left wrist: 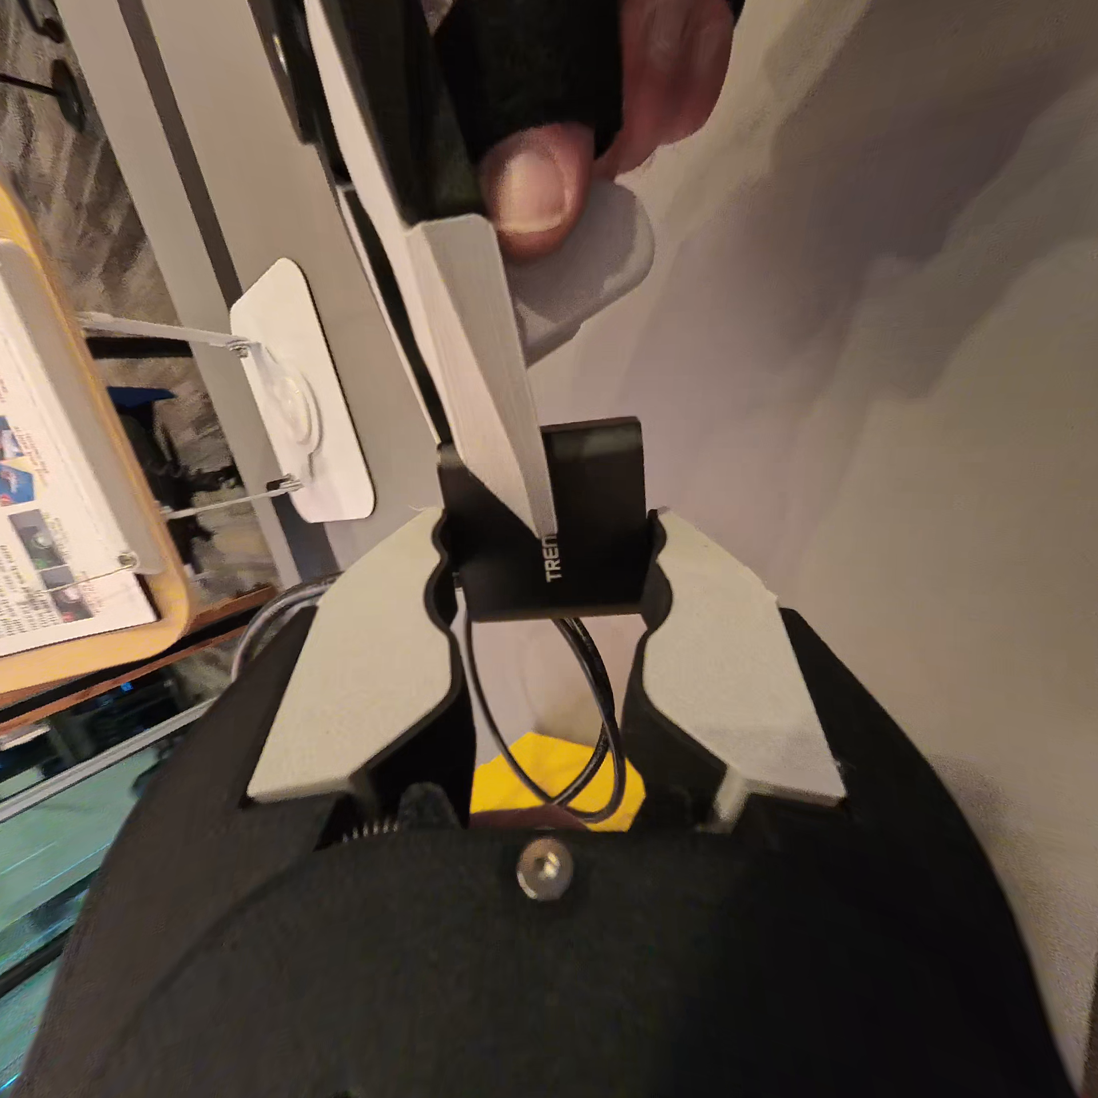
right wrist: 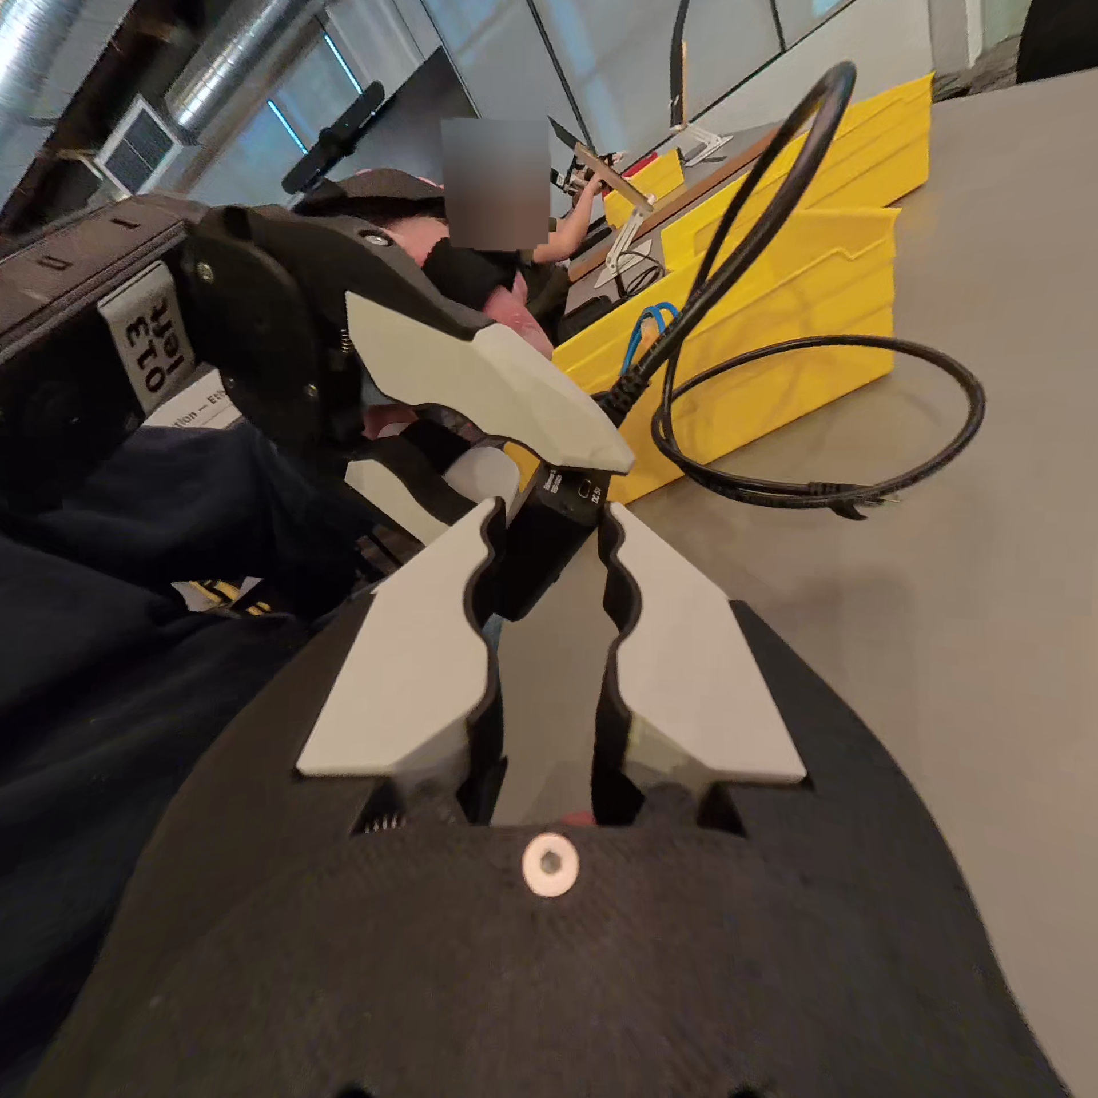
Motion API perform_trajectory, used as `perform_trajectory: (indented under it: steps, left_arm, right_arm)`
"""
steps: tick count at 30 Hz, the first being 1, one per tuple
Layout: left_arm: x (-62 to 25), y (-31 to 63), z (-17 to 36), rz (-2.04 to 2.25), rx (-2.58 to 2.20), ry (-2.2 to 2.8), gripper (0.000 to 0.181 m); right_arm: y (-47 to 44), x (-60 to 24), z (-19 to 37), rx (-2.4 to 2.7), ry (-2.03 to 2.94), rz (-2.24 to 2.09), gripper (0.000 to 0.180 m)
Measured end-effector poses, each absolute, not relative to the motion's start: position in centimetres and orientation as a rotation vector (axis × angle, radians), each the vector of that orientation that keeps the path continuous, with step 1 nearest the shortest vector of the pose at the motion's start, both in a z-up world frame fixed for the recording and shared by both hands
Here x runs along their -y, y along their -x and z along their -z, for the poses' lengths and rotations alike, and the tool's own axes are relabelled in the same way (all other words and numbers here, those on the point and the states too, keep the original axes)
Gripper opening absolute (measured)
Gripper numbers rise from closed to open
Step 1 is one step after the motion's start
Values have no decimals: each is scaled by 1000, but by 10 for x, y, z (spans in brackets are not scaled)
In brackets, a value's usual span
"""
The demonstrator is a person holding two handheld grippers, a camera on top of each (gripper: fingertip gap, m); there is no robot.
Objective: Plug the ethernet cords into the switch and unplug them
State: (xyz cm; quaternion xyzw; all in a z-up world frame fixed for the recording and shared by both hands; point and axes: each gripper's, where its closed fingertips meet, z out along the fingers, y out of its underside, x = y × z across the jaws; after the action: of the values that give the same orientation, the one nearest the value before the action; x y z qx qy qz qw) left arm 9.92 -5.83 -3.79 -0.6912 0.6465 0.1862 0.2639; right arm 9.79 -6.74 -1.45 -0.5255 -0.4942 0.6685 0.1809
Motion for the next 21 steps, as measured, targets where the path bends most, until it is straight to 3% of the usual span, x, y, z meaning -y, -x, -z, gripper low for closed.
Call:
perform_trajectory:
  steps: [1, 3, 6, 9, 12, 15, 21]
  left_arm:
    - [55, -98, 38, -551, -1749, 1855, 60]
    - [46, -97, 33, -622, -1683, 1835, 61]
    - [35, -92, 12, -636, -1422, 1855, 81]
    - [32, -82, -13, -552, -1074, 1857, 72]
    - [40, -84, -6, -403, -921, 1907, 69]
    - [55, -103, 20, -185, -879, 2012, 58]
    - [49, -143, 23, 666, -409, 1979, 59]
  right_arm:
    - [-97, 65, 15, 1371, 1482, -1885, 29]
    - [-95, 55, 10, 1272, 1470, -1894, 27]
    - [-97, 38, 2, 1133, 1421, -1877, 23]
    - [-104, 21, -5, 1009, 1397, -1871, 20]
    - [-108, 13, -7, 953, 1382, -1857, 21]
    - [-114, 10, -18, 871, 1316, -1900, 20]
    - [-117, 27, -31, 868, 1203, -1980, 21]
